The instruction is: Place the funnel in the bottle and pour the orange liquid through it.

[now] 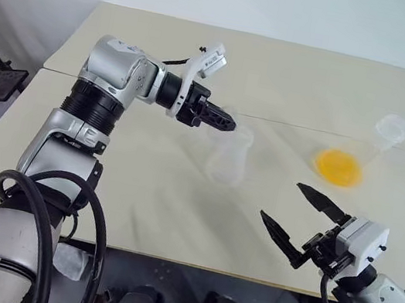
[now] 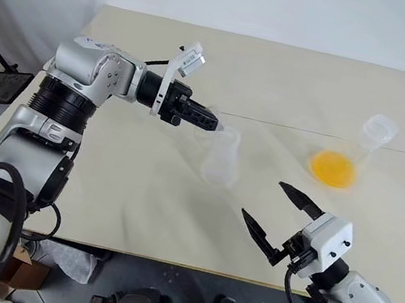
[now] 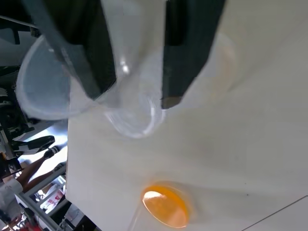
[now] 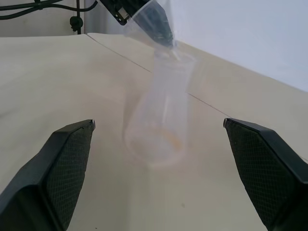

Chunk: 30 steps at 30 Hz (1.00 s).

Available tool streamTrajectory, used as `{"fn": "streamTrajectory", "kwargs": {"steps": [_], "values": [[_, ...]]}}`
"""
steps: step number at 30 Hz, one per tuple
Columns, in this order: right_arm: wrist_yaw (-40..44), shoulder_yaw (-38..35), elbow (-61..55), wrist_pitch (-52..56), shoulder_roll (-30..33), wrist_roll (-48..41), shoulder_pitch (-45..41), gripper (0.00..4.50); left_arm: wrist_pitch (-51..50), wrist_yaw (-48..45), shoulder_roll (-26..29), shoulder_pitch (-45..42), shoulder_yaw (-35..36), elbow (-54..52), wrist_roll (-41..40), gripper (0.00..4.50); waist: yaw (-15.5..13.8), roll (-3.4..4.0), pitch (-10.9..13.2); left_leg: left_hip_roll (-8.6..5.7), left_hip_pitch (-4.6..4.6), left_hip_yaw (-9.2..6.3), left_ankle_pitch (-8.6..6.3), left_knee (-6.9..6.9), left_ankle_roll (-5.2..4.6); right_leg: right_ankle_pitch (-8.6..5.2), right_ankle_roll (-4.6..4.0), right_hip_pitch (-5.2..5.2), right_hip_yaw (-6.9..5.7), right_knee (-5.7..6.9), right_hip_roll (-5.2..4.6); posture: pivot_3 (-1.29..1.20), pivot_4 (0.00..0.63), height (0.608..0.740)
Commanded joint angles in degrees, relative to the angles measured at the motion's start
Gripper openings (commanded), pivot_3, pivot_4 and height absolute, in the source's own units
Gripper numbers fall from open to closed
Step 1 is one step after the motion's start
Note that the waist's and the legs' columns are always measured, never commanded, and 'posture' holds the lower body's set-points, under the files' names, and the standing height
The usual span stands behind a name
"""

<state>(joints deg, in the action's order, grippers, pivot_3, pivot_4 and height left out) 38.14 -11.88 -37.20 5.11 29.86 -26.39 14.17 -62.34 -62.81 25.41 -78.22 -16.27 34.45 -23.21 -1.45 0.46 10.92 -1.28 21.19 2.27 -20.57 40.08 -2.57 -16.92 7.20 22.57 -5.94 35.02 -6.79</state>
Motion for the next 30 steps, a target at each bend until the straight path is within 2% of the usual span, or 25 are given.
{"fn": "streamTrajectory", "kwargs": {"steps": [1,7,13,15,19,22,27,30], "values": [[-0.8,-0.1,-2.7,-0.6,-0.3,0.0,0.2,4.50,1.5,-1.1,-0.2,-2.2,1.3,-0.7,0.9,2.66,0.0,0.00,0.0,0.00,0.00,0.00,0.00,0.00,0.00,0.00,0.00,0.00,0.00,0.00,0.00,0.00,0.150,0.740],[-1.1,0.5,-2.5,-0.7,-0.4,0.2,0.1,4.50,3.5,-0.4,-1.1,-2.2,3.1,0.1,1.6,4.47,0.0,0.00,0.0,0.00,0.00,0.00,0.00,0.00,0.00,0.00,0.00,0.00,0.00,0.00,0.00,0.00,0.150,0.740],[-1.1,0.9,-2.4,-0.9,-0.5,0.2,0.1,4.50,6.5,-0.2,-2.6,-1.8,5.9,-0.5,1.3,4.47,0.0,0.00,0.0,0.00,0.00,-0.01,0.00,0.01,0.00,0.00,0.00,0.00,0.00,0.01,0.00,0.00,0.150,0.740],[-1.1,0.7,-2.7,-0.9,-0.5,0.1,0.5,4.50,8.0,-2.6,-0.9,0.0,5.9,-2.8,1.2,4.47,0.0,0.00,0.0,0.00,0.00,0.00,0.00,0.01,0.00,0.00,0.00,0.00,0.00,0.02,0.00,0.00,0.150,0.740],[-1.0,-2.4,-2.8,-1.5,0.2,-0.3,2.3,4.50,23.7,-10.1,4.5,10.5,9.7,-7.8,0.6,4.47,0.5,0.15,-0.1,0.03,-0.10,0.04,-0.01,-0.06,0.02,0.00,-0.01,0.01,0.04,0.05,0.02,0.00,0.150,0.740],[-2.4,-5.4,-2.1,-1.8,-0.6,-0.4,3.3,4.50,34.7,-13.8,5.4,18.0,17.1,-9.9,-3.3,4.47,0.4,0.14,-0.1,0.11,-0.07,0.01,-0.01,0.00,0.05,-0.03,-0.07,0.04,0.01,0.12,0.05,0.00,0.150,0.740],[-4.5,-12.3,0.0,-4.2,-3.4,-0.8,6.2,4.50,44.9,-15.6,8.8,28.7,23.5,-11.3,-3.8,4.47,-0.1,0.12,-0.1,0.04,-0.03,-0.06,-0.01,0.11,0.04,-0.02,-0.05,-0.01,-0.02,0.11,-0.02,0.00,0.150,0.740],[-5.3,-15.5,1.0,-5.6,-5.0,-0.9,8.1,4.50,46.5,-14.6,9.7,33.8,25.6,-14.0,-4.5,4.47,-0.2,0.12,-0.1,-0.03,-0.05,-0.08,-0.02,0.08,0.03,-0.01,-0.04,-0.04,-0.02,0.12,-0.07,0.00,0.150,0.740]]}}
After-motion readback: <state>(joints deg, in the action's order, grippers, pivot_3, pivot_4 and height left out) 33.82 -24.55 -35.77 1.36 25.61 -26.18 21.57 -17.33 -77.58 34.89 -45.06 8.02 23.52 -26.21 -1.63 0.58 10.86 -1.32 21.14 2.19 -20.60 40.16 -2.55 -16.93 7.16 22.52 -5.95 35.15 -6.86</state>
